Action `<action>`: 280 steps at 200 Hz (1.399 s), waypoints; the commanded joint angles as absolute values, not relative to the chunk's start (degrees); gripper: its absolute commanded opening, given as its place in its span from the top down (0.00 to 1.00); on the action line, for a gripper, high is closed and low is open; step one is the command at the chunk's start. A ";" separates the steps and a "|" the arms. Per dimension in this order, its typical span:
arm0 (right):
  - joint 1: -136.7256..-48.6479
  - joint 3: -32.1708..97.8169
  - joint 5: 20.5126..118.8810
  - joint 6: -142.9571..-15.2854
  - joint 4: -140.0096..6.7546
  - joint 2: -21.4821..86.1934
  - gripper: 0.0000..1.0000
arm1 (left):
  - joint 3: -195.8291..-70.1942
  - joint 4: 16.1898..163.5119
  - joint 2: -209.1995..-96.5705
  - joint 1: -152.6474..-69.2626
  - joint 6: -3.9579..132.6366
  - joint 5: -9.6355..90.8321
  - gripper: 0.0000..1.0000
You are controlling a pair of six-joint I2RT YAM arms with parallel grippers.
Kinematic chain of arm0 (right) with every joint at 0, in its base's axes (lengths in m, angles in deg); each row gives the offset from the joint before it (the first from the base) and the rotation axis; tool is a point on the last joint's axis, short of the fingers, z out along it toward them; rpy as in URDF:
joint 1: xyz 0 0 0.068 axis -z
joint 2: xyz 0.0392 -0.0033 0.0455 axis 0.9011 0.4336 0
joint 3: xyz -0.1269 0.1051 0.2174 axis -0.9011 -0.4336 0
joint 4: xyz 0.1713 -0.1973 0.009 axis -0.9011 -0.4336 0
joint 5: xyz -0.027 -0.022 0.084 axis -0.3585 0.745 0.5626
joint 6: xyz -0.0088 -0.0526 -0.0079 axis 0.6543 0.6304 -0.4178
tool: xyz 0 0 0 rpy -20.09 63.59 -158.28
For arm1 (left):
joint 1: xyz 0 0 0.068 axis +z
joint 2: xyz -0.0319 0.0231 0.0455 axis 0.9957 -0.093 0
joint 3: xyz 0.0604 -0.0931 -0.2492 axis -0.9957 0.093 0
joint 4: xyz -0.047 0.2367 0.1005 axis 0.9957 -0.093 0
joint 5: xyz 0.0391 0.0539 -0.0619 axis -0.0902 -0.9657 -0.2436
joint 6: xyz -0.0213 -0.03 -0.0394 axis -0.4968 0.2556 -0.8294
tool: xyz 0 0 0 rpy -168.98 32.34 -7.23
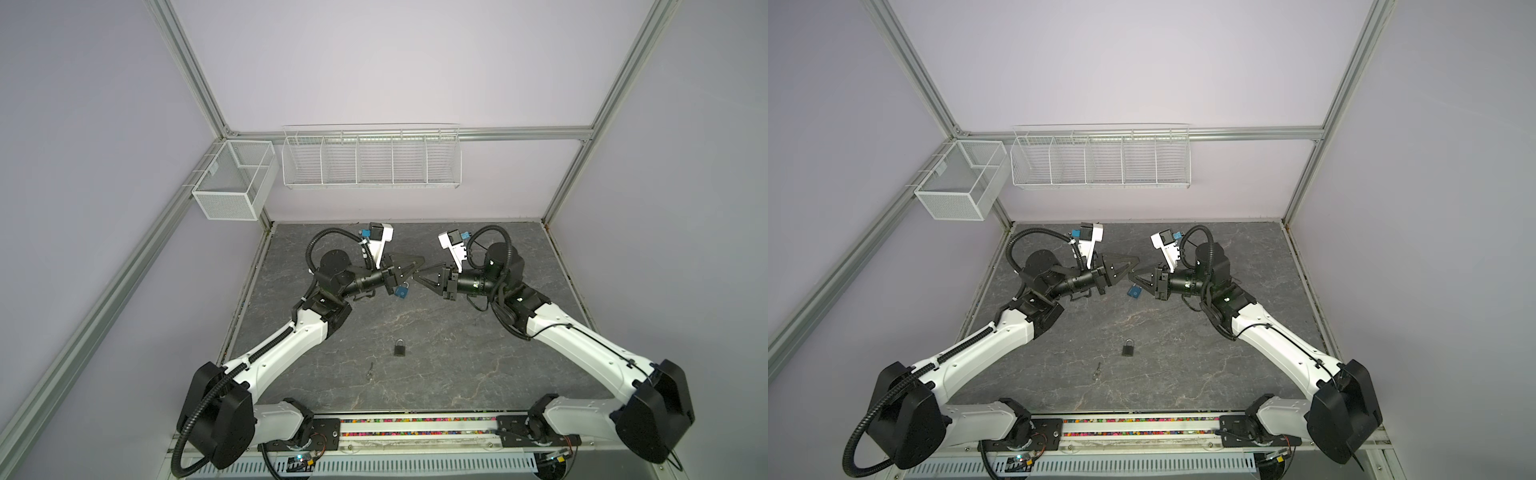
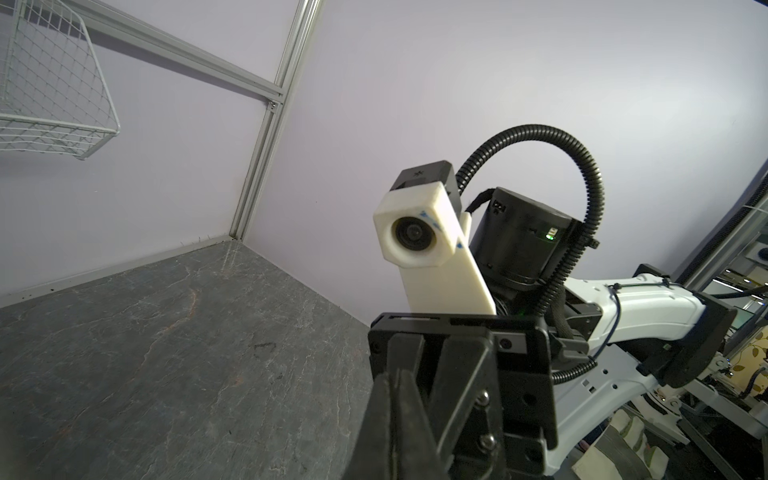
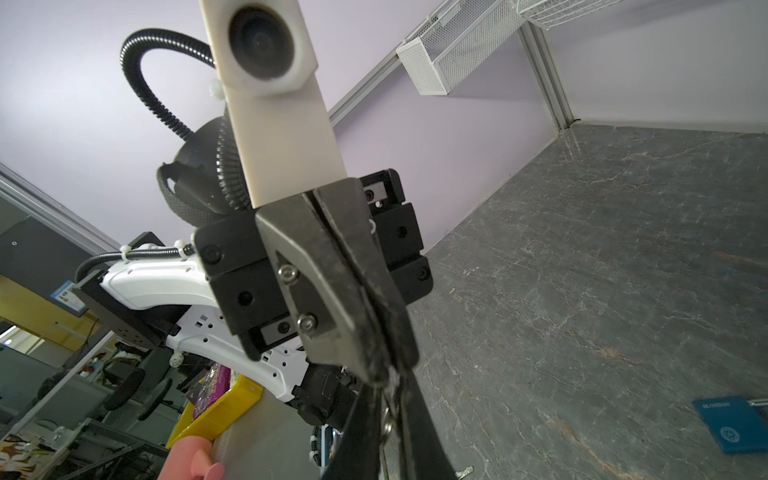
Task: Unlock with the key
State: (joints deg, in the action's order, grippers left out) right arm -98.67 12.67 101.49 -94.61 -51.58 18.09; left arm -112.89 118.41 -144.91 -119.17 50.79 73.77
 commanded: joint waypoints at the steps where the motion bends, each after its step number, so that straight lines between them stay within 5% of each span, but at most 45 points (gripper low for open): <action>1: -98.35 11.48 102.07 -94.64 -49.72 17.94 0.89 | -114.66 120.25 -144.94 -118.94 50.24 74.49 1.00; 67: -98.22 10.77 101.06 -93.46 -50.12 16.52 0.94 | -114.70 120.17 -145.24 -118.94 49.47 73.21 1.00; 98: -97.69 10.59 98.86 -92.47 -53.27 16.10 0.94 | -114.86 117.05 -144.24 -118.94 50.71 71.17 0.52; 153: -97.41 7.84 94.66 -88.84 -60.03 14.69 0.94 | -113.10 105.39 -140.81 -118.95 54.68 59.05 0.20; 212: -97.52 0.88 85.33 -91.24 -64.65 15.51 0.94 | -114.34 80.96 -143.23 -118.94 58.12 36.03 0.16; 280: -97.70 -3.64 88.03 -99.26 -60.46 23.84 0.94 | -122.26 69.54 -159.38 -118.94 59.64 30.78 0.19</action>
